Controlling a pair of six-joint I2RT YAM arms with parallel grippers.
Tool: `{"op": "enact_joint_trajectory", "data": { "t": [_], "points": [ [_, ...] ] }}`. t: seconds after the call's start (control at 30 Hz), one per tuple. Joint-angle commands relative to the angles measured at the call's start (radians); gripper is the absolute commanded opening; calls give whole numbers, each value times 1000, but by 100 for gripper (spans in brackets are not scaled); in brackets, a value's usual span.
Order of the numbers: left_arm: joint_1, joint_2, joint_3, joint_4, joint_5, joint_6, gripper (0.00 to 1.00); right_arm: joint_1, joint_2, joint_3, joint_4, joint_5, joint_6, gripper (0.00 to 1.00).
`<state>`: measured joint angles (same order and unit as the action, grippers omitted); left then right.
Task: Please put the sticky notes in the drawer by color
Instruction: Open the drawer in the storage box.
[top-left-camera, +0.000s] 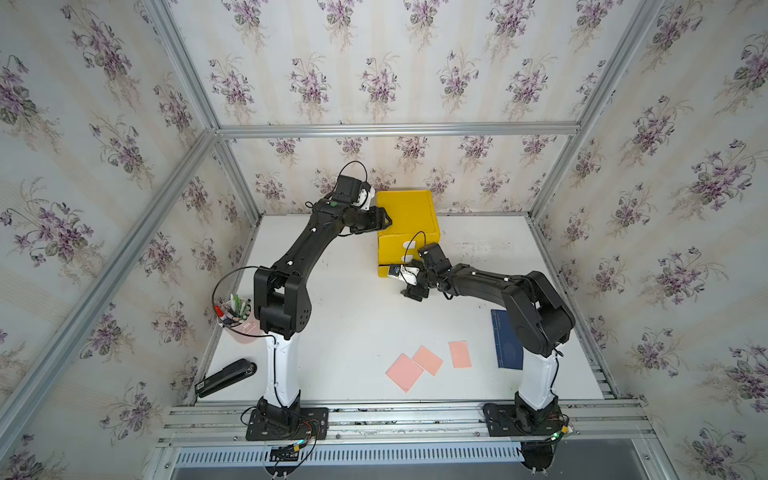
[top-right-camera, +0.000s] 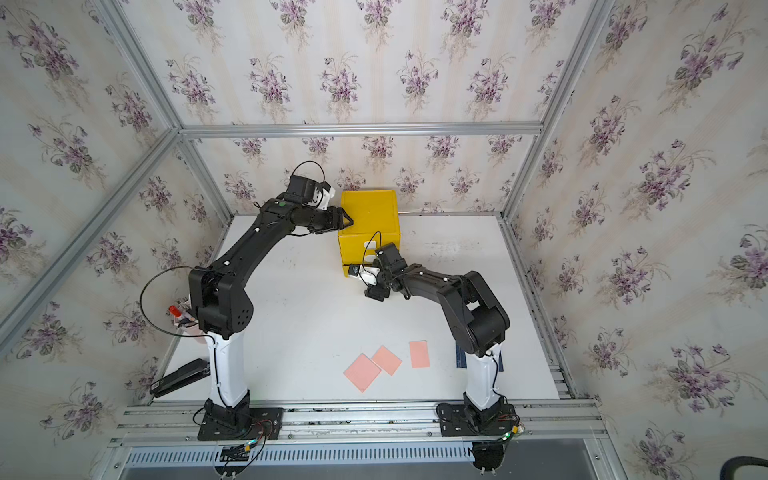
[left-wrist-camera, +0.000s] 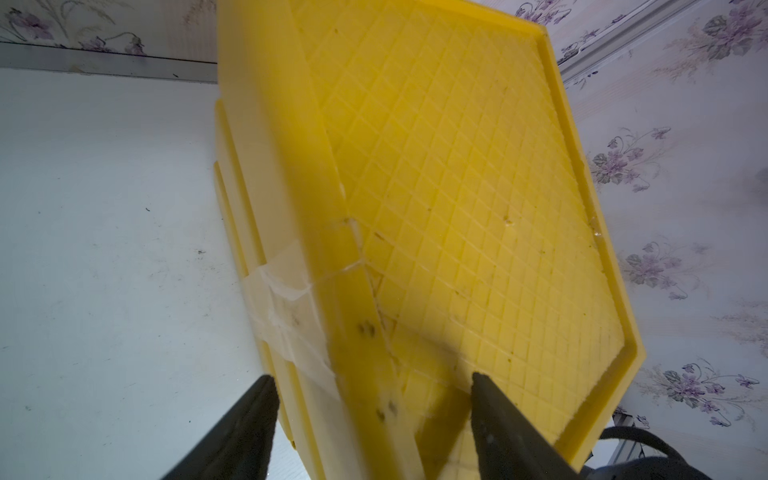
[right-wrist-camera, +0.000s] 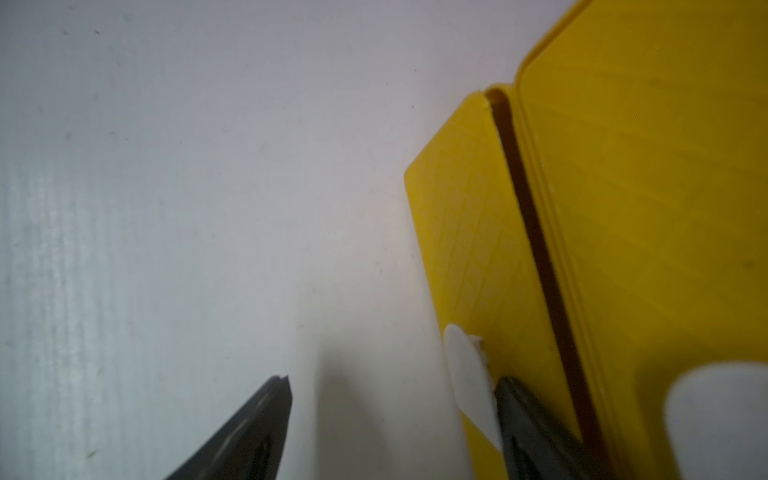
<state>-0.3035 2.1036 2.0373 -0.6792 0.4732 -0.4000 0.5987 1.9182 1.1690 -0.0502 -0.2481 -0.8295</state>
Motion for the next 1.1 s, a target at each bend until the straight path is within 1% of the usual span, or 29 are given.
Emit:
{"op": "enact_joint_trajectory", "data": {
  "t": [0.0,0.13,0.27,0.37,0.53,0.63,0.73,0.87,1.0,1.07],
  "points": [
    [1,10,-15,-140,-90,26,71,8,-55,-63,-89,-87,76,80],
    [3,10,-18,-139,-86,23,71,10,-140,-161,-82,-136,151,80],
    [3,11,-17,-132,-81,16,71,32,-208,-228,-91,-134,179,80],
    [3,9,-22,-134,-78,16,71,34,-238,-255,-116,-163,201,80],
    [3,1,-38,-120,-78,7,72,55,-257,-255,-112,-186,227,80],
    [3,0,-33,-125,-69,7,75,79,-248,-219,-168,-152,247,80],
    [3,-10,-34,-122,-74,6,77,81,-253,-212,-211,-145,265,80],
    [3,-14,-17,-128,-79,1,78,81,-276,-233,-160,-125,290,81],
    [3,-19,19,-149,-80,0,83,81,-303,-225,-137,-129,308,83],
    [3,-34,21,-144,-81,-6,88,81,-314,-225,-117,-140,326,83]
  ]
}}
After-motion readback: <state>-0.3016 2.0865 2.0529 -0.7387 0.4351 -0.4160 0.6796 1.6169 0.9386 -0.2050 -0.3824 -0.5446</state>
